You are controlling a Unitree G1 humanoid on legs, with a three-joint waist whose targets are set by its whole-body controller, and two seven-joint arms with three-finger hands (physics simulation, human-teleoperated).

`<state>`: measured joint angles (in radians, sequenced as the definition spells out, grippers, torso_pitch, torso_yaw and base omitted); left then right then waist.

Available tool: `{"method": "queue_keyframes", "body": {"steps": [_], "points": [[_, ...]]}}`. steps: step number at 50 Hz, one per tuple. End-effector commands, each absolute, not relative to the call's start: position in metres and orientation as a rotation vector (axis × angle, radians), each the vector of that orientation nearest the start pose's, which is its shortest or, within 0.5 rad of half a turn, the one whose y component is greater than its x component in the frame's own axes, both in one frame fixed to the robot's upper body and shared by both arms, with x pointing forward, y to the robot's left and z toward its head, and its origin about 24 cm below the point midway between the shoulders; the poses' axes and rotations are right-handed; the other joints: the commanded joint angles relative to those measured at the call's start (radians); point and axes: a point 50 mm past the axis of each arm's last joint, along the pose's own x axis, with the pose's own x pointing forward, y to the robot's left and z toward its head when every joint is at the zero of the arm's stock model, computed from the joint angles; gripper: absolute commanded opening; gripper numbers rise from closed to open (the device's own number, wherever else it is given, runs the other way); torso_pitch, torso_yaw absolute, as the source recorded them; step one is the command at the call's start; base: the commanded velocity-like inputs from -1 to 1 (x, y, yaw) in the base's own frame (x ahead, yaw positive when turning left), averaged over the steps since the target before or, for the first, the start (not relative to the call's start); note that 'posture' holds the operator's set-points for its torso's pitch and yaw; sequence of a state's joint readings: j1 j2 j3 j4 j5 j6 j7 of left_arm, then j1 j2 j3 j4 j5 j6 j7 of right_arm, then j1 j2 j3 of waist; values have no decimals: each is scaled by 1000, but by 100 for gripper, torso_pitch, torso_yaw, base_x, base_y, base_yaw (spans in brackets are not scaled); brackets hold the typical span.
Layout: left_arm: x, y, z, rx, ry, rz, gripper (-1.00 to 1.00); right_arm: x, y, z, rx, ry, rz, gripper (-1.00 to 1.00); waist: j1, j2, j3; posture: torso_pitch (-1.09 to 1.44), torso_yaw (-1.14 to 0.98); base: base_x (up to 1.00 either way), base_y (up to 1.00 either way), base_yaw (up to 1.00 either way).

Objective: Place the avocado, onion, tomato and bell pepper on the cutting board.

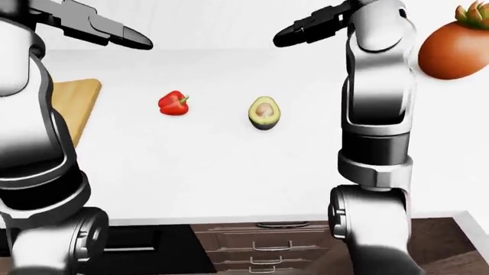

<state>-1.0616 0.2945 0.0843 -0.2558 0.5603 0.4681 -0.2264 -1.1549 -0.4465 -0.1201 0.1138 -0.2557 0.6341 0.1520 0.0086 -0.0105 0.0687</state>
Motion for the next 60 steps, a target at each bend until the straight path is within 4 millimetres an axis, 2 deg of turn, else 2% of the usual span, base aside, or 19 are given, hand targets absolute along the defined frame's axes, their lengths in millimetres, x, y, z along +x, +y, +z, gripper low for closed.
{"method": "queue_keyframes", "body": {"steps": [1, 8, 15, 22, 30, 38, 48, 60], "points": [[276, 147, 387, 668, -878, 234, 100, 343, -192, 376, -505, -442, -126, 100, 0, -2, -34, 0, 0, 0, 0, 0], [274, 147, 390, 670, -885, 233, 100, 374, -199, 392, -647, -323, -113, 100, -12, 3, -34, 0, 0, 0, 0, 0], [272, 146, 393, 669, -892, 230, 100, 401, -207, 366, -773, -125, -31, 100, -13, 5, -32, 0, 0, 0, 0, 0], [270, 146, 392, 671, -893, 229, 100, 404, -212, 339, -890, 76, 76, 100, -10, 3, -30, 0, 0, 0, 0, 0], [270, 144, 390, 673, -892, 221, 100, 400, -213, 335, -964, 143, 121, 100, -9, 4, -30, 0, 0, 0, 0, 0], [271, 144, 387, 675, -887, 218, 100, 411, -200, 308, -1028, 232, 227, 100, -13, 5, -33, 0, 0, 0, 0, 0], [272, 146, 386, 674, -885, 219, 100, 422, -167, 286, -1084, 279, 355, 100, -15, 14, -38, 0, 0, 0, 0, 0], [273, 147, 383, 677, -882, 218, 100, 427, -144, 262, -1144, 313, 421, 100, -14, 18, -42, 0, 0, 0, 0, 0]]}}
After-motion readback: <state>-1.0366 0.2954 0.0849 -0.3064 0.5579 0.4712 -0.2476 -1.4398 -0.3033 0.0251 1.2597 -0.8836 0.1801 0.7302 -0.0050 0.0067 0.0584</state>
